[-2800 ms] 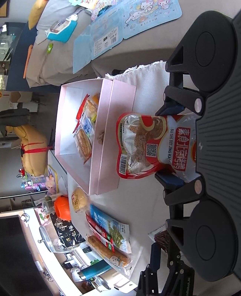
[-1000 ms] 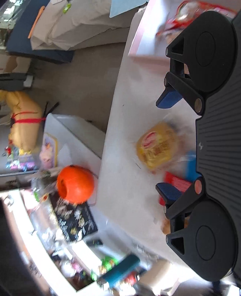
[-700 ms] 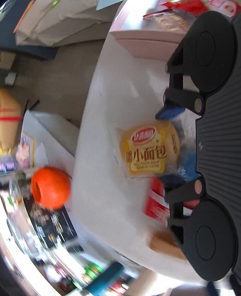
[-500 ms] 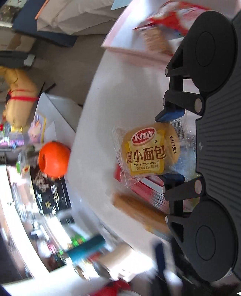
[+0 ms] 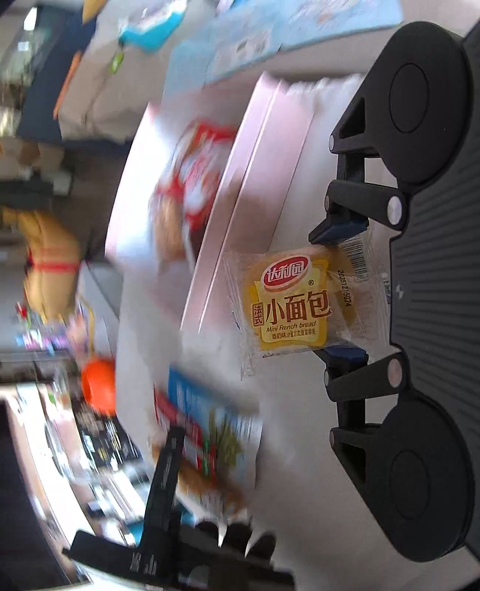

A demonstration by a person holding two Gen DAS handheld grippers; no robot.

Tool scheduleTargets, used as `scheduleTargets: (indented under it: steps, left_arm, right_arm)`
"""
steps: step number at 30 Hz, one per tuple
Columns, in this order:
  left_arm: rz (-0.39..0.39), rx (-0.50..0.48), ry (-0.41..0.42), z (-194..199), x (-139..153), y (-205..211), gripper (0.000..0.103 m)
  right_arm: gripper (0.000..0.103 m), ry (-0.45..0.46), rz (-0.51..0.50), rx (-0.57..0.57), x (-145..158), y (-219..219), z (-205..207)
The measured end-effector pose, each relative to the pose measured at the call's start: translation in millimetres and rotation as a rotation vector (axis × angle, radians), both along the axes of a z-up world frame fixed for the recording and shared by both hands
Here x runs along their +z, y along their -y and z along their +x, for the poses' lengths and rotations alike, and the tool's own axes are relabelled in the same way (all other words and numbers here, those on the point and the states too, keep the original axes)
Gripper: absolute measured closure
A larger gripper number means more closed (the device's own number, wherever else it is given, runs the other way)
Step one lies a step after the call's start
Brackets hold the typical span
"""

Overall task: Organize snacks
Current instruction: 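Grasp the red spicy-strip pack with left tool while right holds bread bun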

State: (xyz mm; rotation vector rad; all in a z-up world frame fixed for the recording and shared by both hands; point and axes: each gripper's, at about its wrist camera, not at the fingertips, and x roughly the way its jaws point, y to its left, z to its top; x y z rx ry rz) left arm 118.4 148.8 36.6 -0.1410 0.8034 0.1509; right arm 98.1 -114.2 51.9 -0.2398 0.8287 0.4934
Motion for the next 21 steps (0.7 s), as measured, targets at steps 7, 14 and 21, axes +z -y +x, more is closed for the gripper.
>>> scheduleTargets:
  steps: [7,14,21]
  left_arm:
    - [0.0,-0.004,-0.026,4,2,1,0.056]
    - [-0.03,-0.036,-0.034,11,1,6,0.056]
    - [-0.241,-0.118,-0.063,17,-7,-4,0.054]
  right_arm:
    - [0.038,0.021,0.011,-0.084,-30,33,-5]
    - [0.023,0.049,0.06,-0.092,-40,28,-9]
    - [0.016,0.076,0.073,-0.118,-45,29,-13]
